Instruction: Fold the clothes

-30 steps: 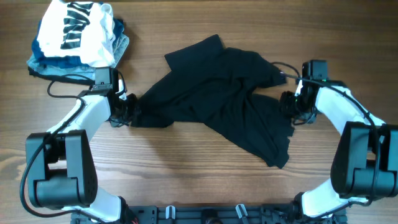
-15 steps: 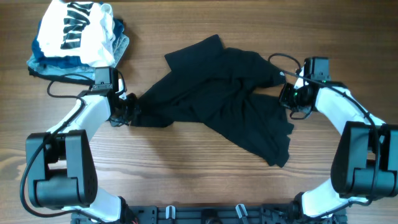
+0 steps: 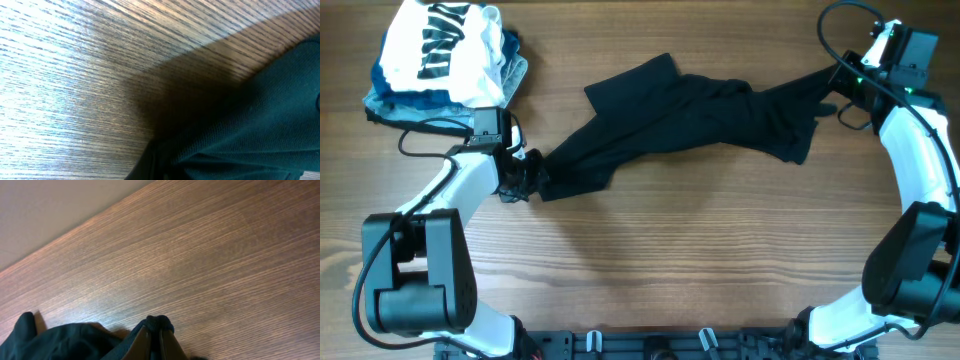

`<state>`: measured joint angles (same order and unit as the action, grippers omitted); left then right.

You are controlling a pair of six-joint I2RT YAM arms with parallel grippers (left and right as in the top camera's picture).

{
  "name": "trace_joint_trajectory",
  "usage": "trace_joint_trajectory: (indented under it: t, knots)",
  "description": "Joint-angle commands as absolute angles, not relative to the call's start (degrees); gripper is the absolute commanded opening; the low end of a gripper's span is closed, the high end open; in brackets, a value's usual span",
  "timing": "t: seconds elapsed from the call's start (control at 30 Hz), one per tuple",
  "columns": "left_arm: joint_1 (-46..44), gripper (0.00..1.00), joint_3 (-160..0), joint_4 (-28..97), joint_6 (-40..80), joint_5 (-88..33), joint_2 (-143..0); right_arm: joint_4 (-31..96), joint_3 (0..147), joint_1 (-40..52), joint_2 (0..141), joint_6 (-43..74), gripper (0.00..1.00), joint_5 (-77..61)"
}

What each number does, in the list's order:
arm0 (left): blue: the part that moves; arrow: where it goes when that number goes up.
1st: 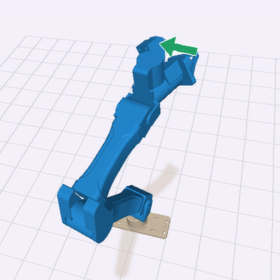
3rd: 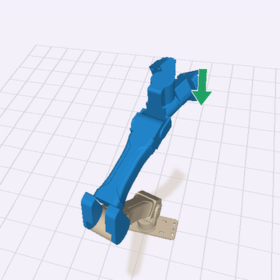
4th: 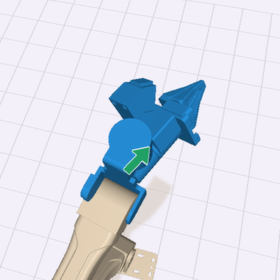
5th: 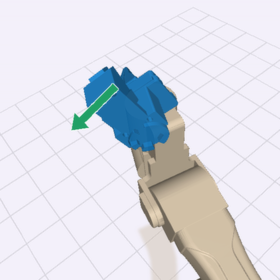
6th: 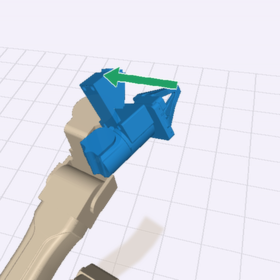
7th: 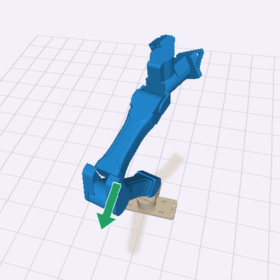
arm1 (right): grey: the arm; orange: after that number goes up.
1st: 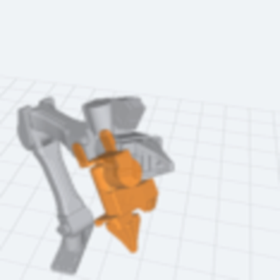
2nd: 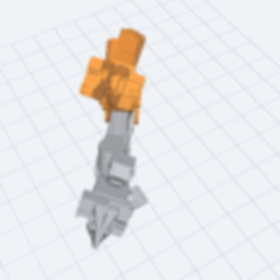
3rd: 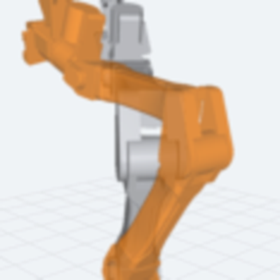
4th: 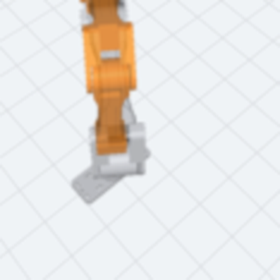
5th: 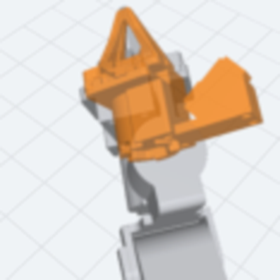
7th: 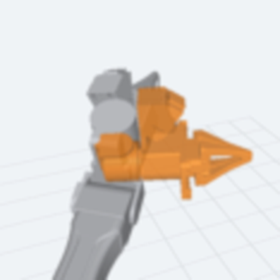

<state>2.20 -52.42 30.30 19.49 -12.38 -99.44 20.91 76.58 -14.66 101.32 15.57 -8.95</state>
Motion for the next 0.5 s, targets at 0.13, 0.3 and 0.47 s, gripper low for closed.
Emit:
trace_joint_trajectory:
  t: [0.13, 0.3, 0.47]
  knots:
    - [2.81, 0.04, -51.96, 30.44, 20.23, -8.38, -99.98, 38.2, 93.6, -17.28, 99.74, 14.74, 0.04, -7.97]
    - [2.79, 0.04, -51.96, 30.44, 20.23, -8.01, -99.98, 54.0, 109.14, -17.28, 98.48, 13.28, 0.04, -9.1]
    - [2.79, 0.04, -51.96, 30.46, 20.21, -8.01, -99.98, 61.71, 111.31, -17.28, 98.48, 11.97, 0.04, -9.06]
